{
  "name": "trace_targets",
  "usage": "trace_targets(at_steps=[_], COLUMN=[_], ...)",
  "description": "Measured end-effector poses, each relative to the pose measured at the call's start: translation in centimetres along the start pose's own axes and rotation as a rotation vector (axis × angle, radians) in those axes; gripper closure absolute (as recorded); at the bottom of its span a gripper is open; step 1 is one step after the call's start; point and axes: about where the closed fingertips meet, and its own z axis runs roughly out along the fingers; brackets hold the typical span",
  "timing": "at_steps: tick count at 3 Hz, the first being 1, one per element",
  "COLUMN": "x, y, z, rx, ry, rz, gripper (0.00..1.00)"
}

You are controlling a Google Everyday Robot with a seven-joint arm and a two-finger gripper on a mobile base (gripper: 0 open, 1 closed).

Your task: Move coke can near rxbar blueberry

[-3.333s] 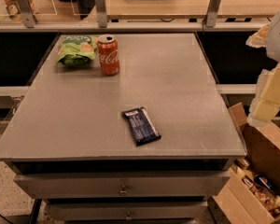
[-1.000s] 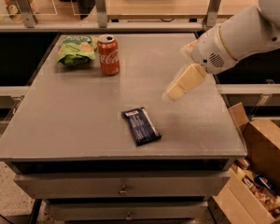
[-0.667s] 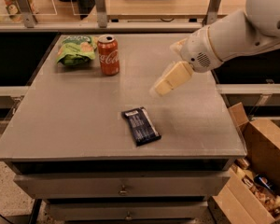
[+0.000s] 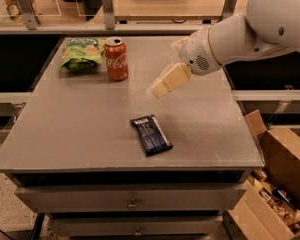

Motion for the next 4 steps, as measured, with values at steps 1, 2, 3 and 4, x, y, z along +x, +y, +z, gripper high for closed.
trace_targets(at_steps=[1,2,3,4], x=[-0.8,-2.9,-4.1,-4.3], y=[-0.3,-1.4,-3.2,-4.6], z=[1.1,4.4,7.1,9.6], rx=[0.006,-0.002,0.007,0.019], ry=[-0.092,-0.230,-0.343,-0.381], rz=[0.006,-0.010,-0.022,-0.018], gripper=[0.00,0.00,0.00,0.00])
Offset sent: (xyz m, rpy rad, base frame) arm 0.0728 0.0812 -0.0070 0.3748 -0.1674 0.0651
